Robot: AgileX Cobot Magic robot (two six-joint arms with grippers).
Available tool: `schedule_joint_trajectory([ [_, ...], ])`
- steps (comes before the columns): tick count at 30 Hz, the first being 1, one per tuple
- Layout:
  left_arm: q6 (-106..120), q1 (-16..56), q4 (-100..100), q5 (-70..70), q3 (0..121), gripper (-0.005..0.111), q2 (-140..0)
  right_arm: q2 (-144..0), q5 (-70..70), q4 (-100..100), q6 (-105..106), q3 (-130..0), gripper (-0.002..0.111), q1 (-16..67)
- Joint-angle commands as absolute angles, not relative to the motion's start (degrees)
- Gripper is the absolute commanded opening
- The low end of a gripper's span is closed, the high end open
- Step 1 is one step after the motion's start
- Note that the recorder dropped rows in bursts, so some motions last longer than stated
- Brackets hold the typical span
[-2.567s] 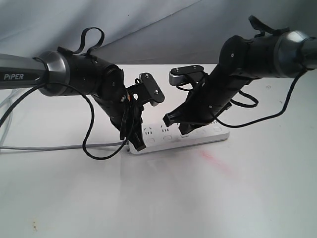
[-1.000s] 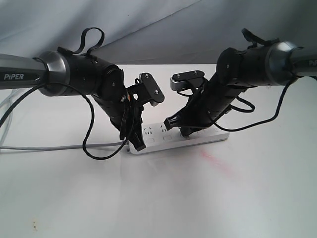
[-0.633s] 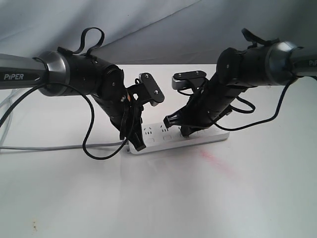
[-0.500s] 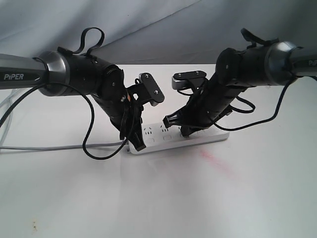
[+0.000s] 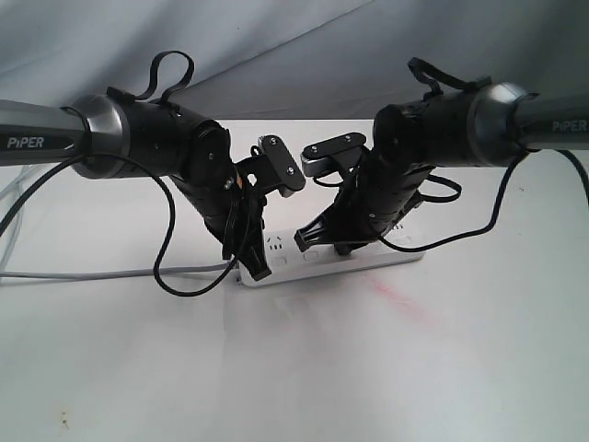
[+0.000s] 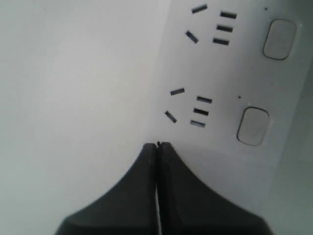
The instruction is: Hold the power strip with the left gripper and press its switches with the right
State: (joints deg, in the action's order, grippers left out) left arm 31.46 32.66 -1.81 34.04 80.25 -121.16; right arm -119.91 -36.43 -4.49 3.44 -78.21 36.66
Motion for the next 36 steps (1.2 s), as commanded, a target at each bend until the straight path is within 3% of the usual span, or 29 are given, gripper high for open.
schedule_joint_trajectory([
  [1,31.06,32.91,-1.42,34.82,80.28,0.0,-121.58,-121.33,-40.76,-3.92,3.4,-77.5,0.0,37.17],
  [11,31.06,32.91,-1.42,34.82,80.28,0.0,-121.58,-105.36,-43.47,-3.02,0.99,-78.66,0.0,30.51],
  [18,29.85,32.91,-0.69,36.45,80.28,0.0,-119.23,-91.05,-41.56,-2.66,0.77,-66.09,0.0,25.26],
  [28,20.69,32.6,1.93,37.18,77.91,0.0,-105.99,-67.12,-40.92,-2.58,-0.46,-53.7,0.0,21.87],
  [36,12.08,32.6,2.09,28.5,67.7,0.0,-91.03,-50.62,-40.92,-2.58,-2.65,-48.3,0.0,21.87],
])
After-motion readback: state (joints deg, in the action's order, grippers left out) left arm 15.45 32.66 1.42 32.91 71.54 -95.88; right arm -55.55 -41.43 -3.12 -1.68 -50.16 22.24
